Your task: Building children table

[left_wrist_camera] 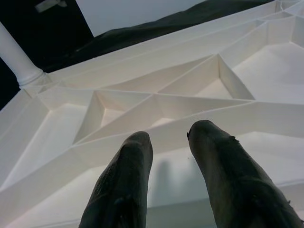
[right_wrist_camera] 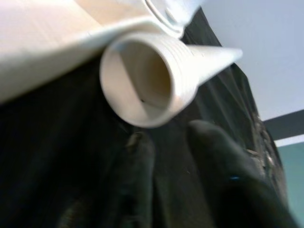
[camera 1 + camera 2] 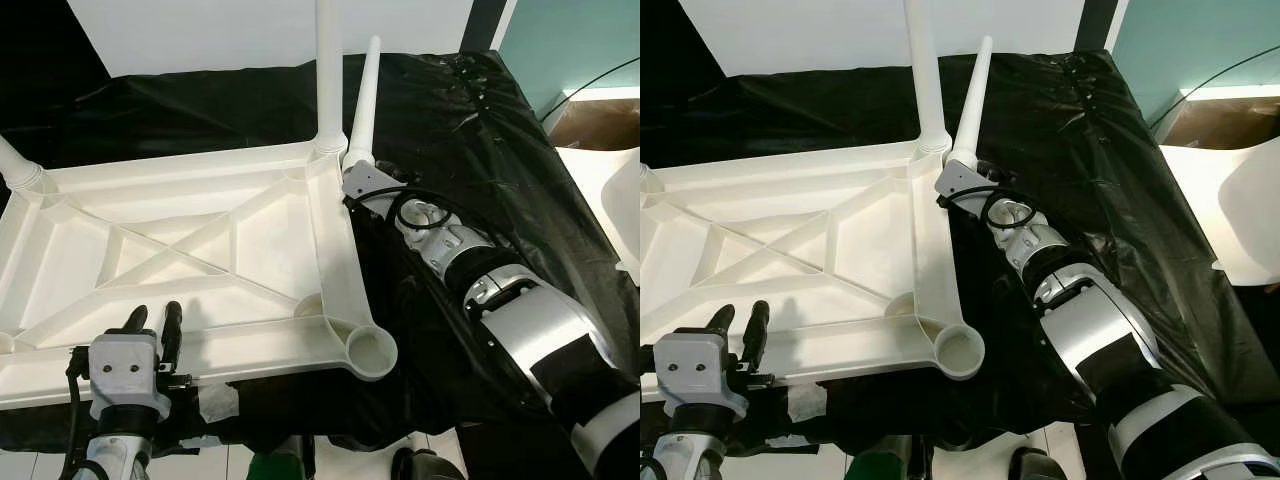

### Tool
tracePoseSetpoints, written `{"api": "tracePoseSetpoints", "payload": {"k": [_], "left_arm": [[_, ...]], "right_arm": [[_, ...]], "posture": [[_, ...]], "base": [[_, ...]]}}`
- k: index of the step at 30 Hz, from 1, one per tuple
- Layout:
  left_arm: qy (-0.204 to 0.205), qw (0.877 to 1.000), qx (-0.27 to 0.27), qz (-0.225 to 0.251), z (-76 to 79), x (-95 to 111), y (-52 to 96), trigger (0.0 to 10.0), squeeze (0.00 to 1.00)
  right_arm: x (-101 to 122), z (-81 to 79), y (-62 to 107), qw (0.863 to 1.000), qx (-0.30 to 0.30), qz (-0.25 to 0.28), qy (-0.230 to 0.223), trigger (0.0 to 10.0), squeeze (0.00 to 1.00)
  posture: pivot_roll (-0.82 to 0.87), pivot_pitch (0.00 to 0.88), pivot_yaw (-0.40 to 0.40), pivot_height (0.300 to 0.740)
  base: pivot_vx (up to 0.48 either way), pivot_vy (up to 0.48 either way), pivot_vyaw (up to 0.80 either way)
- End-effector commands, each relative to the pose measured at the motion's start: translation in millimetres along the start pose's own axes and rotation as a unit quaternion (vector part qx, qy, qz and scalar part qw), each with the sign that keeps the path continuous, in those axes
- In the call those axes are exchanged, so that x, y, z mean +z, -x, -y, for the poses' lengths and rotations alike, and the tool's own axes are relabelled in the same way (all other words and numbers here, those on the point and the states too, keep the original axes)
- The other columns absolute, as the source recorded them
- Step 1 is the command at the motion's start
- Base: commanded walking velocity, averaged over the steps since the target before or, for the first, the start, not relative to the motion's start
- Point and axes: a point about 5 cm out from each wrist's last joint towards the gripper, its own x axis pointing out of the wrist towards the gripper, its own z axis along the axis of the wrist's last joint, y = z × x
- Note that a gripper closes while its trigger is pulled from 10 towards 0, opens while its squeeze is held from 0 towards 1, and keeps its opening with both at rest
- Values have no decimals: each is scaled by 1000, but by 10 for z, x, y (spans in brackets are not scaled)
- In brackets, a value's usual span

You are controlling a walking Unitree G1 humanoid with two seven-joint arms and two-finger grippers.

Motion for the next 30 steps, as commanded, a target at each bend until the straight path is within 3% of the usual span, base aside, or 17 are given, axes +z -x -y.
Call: {"api": "tracePoseSetpoints", "payload": {"k": [1, 2, 3, 4, 5, 6, 7, 8, 17, 18, 19, 20, 23, 24, 25, 26, 30], "left_arm": [[-6, 999, 41, -11, -68, -17, 47, 10000, 0], [-6, 999, 41, -11, -68, -17, 47, 10000, 0], [-7, 999, 41, -12, -72, -18, 55, 10000, 0], [-7, 999, 41, -12, -72, -18, 55, 10000, 0], [-7, 999, 41, -13, -73, -20, 61, 10000, 0], [-8, 999, 41, -14, -75, -21, 65, 10000, 0], [-8, 999, 41, -14, -75, -21, 65, 10000, 0], [-8, 999, 41, -14, -75, -21, 67, 10000, 0], [-8, 999, 41, -16, -68, -31, 61, 10000, 0], [-7, 999, 40, -15, -57, -33, 49, 10000, 0], [-7, 999, 40, -15, -57, -33, 49, 10000, 0], [-5, 999, 39, -10, -43, -30, 26, 10000, 0], [0, 999, 39, -3, -29, -26, -7, 10000, 0], [6, 999, 39, 4, -13, -27, -50, 10000, 0], [6, 999, 39, 4, -13, -27, -50, 10000, 0], [11, 999, 38, 10, 2, -32, -95, 10000, 0], [24, 999, 32, 24, 50, -47, -223, 10000, 0]], "right_arm": [[35, 42, -17, 1000, -8, 3, 18, 2588, 0], [35, 42, -17, 1000, -8, 3, 18, 2588, 0], [30, 54, -18, 1000, -13, 3, 26, 0, 0], [30, 54, -18, 1000, -13, 3, 26, 0, 0], [23, 58, -16, 999, -16, 2, 31, 2039, 0], [20, 54, -16, 999, -15, 3, 31, 902, 0], [20, 54, -16, 999, -15, 3, 31, 902, 0], [20, 47, -15, 999, -13, 3, 30, 0, 0], [29, 22, -12, 1000, -20, 1, -6, 0, 0], [19, 9, -6, 1000, -23, -1, -14, 1020, 0], [19, 9, -6, 1000, -23, -1, -14, 1020, 0], [11, -3, 3, 999, -32, 0, -29, 10000, 0], [7, -30, 23, 998, -45, 6, -53, 10000, 0], [0, -61, 53, 995, -64, 14, -79, 10000, 506], [0, -61, 53, 995, -64, 14, -79, 10000, 506], [-5, -91, 91, 991, -81, 24, -103, 10000, 1000], [3, -93, 225, 979, -136, 54, -139, 10000, 1000]], "posture": [[432, 195, 57, 740], [432, 195, 57, 740], [434, 195, 56, 740], [434, 195, 56, 740], [434, 195, 56, 740], [441, 194, 57, 740], [441, 194, 57, 740], [441, 194, 57, 740], [422, 188, 60, 740], [414, 185, 59, 740], [414, 185, 59, 740], [394, 179, 53, 740], [369, 170, 48, 740], [343, 158, 42, 740], [343, 158, 42, 740], [321, 151, 42, 740], [258, 128, 45, 740]], "base": [[0, 0, 0], [0, 0, 0], [0, 0, 0], [0, 0, 0], [0, 0, 0], [0, 0, 0], [0, 0, 0], [0, 0, 0], [0, 0, 0], [0, 0, 0], [0, 0, 0], [0, 0, 0], [0, 0, 0], [0, 0, 0], [0, 0, 0], [0, 0, 0], [0, 0, 0]]}}
